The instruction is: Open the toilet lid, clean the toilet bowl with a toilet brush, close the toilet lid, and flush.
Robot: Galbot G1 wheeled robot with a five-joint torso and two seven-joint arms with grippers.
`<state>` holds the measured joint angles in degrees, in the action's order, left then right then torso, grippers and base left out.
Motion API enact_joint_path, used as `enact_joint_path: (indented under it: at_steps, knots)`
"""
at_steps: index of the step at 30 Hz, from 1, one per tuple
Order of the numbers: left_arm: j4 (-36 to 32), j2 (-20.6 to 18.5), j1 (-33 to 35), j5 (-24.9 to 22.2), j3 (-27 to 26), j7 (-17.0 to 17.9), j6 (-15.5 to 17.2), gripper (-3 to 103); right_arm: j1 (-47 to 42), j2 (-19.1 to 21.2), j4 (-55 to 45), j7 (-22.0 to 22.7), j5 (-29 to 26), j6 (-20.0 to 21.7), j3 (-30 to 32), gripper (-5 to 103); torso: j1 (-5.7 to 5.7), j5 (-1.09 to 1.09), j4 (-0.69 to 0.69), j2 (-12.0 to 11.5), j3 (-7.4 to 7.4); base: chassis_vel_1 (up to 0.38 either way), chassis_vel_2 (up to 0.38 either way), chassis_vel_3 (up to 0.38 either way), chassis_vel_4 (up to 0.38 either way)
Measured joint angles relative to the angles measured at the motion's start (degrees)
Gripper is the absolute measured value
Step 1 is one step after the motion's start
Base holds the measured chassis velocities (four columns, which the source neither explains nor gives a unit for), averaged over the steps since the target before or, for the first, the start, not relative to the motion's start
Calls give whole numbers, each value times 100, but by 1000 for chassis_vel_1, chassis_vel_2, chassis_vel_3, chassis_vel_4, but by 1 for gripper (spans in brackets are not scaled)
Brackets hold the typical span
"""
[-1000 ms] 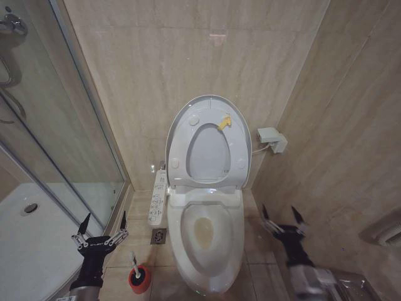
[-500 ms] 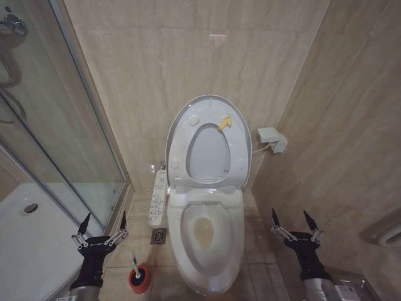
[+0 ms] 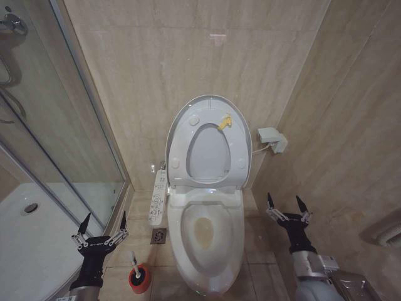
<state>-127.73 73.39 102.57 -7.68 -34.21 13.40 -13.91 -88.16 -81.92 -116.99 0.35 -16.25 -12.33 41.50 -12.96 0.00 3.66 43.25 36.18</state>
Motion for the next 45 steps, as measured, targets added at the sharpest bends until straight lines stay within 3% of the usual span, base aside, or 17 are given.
enact_joint_path:
  at_steps: [31,45]
  knots:
    - [0,0,0,0,0,0,0,100,1939,682,1588,142,-61,55,-217,100,1,1,0,0,0,0,0,0,0]
    - [0,0,0,0,-1,0,0,100,3438,1070,2863,192,-164,25,-623,100,1,0,0,0,0,0,0,0,0]
